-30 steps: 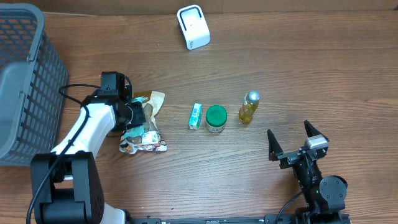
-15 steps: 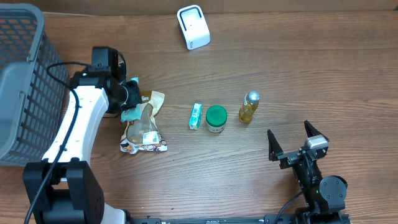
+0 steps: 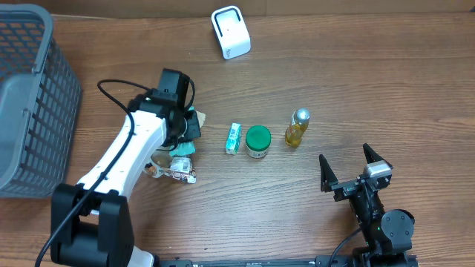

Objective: Scan the item barcode

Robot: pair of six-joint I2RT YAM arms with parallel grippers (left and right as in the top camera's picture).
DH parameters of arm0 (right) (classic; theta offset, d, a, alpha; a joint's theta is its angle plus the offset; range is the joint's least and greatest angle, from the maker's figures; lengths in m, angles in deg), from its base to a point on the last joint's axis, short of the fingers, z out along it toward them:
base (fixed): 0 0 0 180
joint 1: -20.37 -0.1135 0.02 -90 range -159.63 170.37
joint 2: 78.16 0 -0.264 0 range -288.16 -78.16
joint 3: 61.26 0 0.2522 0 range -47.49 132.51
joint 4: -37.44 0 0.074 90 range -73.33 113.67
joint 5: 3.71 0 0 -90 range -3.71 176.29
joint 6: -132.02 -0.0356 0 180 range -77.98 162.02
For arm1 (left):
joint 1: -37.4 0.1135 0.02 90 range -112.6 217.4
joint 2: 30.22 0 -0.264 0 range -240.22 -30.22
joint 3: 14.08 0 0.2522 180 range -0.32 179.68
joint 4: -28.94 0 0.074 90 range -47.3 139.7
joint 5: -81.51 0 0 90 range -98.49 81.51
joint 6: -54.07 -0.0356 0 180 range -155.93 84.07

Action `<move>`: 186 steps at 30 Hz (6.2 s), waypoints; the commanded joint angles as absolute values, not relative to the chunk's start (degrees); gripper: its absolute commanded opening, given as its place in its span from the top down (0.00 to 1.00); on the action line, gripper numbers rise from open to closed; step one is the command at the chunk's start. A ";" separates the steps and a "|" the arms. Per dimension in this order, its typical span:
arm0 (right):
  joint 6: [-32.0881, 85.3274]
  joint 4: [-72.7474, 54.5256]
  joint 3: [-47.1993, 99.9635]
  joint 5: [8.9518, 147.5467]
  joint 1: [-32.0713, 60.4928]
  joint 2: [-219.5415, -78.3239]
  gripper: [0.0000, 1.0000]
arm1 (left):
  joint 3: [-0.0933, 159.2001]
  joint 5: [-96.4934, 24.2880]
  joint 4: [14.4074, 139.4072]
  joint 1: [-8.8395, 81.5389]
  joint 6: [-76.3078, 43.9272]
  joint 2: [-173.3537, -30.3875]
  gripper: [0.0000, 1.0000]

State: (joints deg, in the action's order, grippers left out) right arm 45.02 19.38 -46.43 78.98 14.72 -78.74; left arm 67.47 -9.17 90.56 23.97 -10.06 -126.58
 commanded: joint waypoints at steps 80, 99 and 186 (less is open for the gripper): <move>45.00 19.64 -47.05 78.68 14.66 -78.35 0.00 | 96.45 8.11 117.24 21.32 3.16 -139.02 0.29; 45.00 19.64 -47.05 78.68 14.66 -78.35 0.00 | 72.30 8.84 93.99 26.94 -8.49 -138.99 0.85; 45.00 19.64 -47.05 78.68 14.66 -78.35 0.00 | 96.25 7.57 101.25 51.64 -24.11 -122.38 0.00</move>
